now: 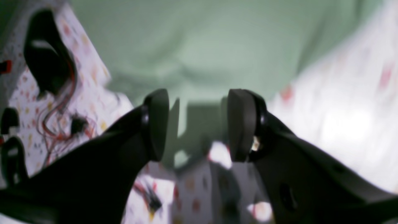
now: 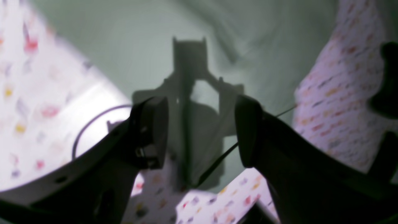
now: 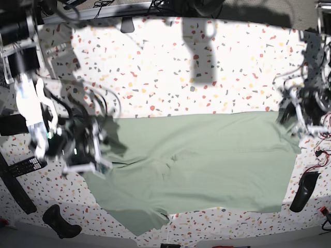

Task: Fold the T-shirt properly
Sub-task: 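Grasp the shirt's collar-side corners with both grippers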

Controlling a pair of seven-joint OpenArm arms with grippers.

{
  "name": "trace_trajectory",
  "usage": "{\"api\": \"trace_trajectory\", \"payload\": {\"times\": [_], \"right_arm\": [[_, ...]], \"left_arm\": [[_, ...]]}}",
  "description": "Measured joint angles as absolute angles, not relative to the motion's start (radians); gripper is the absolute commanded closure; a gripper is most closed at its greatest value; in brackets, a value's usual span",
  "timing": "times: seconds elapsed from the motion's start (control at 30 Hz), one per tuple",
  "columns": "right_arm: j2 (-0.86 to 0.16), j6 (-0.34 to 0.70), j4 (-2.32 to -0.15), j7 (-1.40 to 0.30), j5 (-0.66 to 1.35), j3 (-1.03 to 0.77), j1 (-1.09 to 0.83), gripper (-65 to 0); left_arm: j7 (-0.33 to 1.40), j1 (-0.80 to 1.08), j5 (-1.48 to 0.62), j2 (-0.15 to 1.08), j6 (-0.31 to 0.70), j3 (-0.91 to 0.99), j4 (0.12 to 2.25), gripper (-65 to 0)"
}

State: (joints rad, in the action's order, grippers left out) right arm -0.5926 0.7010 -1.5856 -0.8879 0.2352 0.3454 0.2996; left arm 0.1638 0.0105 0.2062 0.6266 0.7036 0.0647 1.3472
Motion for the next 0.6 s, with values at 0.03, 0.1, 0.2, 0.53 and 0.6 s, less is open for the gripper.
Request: {"api": "trace_trajectory", "payload": {"times": [0.03,0.1,0.2,0.53,0.6], "right_arm": [[-0.604,0.701,-1.597,-0.888,0.232,0.345,0.274,-32.5],[-0.618,0.702,-1.604,-0.827,0.163,0.345,0.229,-32.5],[-0.619,0.701,-1.596,-0.709,0.007,0.345,0.187,-32.5],[-0.614,0.705,-1.592,-0.535,-0.191,0.345,0.088,-32.5],[-0.609,0.705,-1.592,-0.519,-0.190,0.345,0.088,-32.5]], "left_arm": [[0.126,0.028,0.263,0.649,0.704,0.035,1.347,-27.5],[0.015,0.057,0.365,0.690,0.707,-0.023,1.347,-27.5],[-0.084,0.088,0.524,0.708,0.517,-0.096,1.348,-27.5],[-0.014,0.077,0.581,0.710,0.340,-0.177,1.343,-6.2],[-0.015,0.076,0.580,0.710,0.340,-0.177,1.329,-2.6]]}}
